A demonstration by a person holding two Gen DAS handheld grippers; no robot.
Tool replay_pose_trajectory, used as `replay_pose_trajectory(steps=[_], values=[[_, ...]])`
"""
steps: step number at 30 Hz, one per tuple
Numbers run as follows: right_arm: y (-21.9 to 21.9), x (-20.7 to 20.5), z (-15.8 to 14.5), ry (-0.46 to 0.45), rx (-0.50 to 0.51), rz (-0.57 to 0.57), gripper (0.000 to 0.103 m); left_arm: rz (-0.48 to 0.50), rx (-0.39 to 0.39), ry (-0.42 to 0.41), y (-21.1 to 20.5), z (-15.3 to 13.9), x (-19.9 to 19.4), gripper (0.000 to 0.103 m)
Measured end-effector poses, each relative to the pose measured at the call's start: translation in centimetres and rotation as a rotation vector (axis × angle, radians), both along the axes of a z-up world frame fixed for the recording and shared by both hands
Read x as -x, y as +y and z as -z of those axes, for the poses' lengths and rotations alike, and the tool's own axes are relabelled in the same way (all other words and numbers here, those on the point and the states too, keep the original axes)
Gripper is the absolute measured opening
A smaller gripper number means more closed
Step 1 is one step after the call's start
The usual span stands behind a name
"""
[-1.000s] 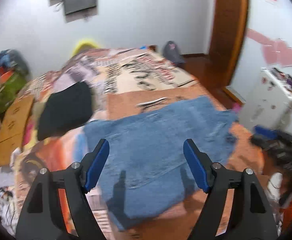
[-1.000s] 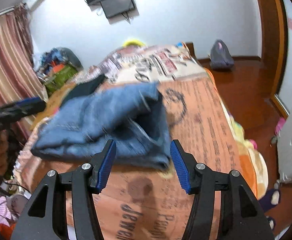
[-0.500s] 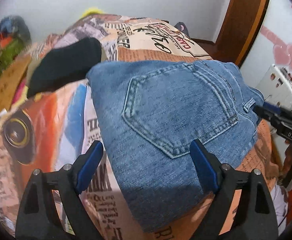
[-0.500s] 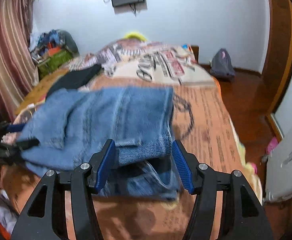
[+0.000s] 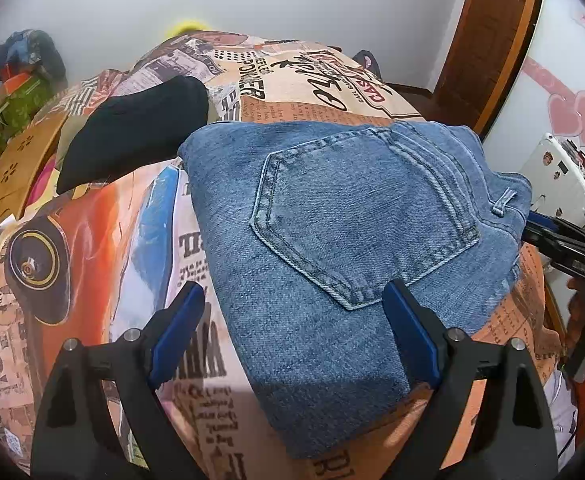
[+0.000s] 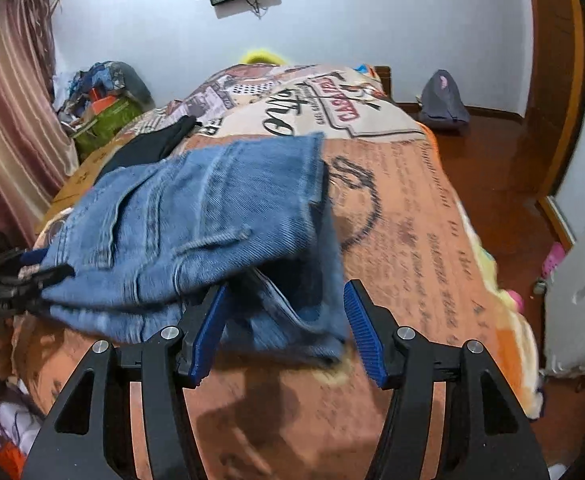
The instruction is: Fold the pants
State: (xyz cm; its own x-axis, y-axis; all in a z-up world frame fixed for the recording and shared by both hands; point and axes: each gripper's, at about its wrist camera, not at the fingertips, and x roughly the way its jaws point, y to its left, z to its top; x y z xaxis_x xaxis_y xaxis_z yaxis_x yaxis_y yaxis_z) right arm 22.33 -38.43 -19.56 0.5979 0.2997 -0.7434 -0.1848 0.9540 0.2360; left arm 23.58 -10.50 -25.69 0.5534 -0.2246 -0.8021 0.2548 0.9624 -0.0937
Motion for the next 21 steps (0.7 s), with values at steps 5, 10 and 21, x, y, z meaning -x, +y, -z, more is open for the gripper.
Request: replay_pose_trajectory(steps=[5, 10, 21], values=[[0.0, -1.0, 1.1, 0.012, 0.02, 0.022, 0.053, 0.014, -0.016, -0.009, -0.1, -0.2, 0.3, 0.092], [-3.6, 0.2, 0.3, -0.011, 0.032, 0.186, 0.049, 0.017, 0.002, -0.002, 0.3, 0.0, 0.3, 0.092], [-4.3, 3.0, -3.4, -0.038, 0.016, 0.136, 0.049, -0.039, -0.105, -0.149, 3.2, -5.6, -2.4, 0.09]])
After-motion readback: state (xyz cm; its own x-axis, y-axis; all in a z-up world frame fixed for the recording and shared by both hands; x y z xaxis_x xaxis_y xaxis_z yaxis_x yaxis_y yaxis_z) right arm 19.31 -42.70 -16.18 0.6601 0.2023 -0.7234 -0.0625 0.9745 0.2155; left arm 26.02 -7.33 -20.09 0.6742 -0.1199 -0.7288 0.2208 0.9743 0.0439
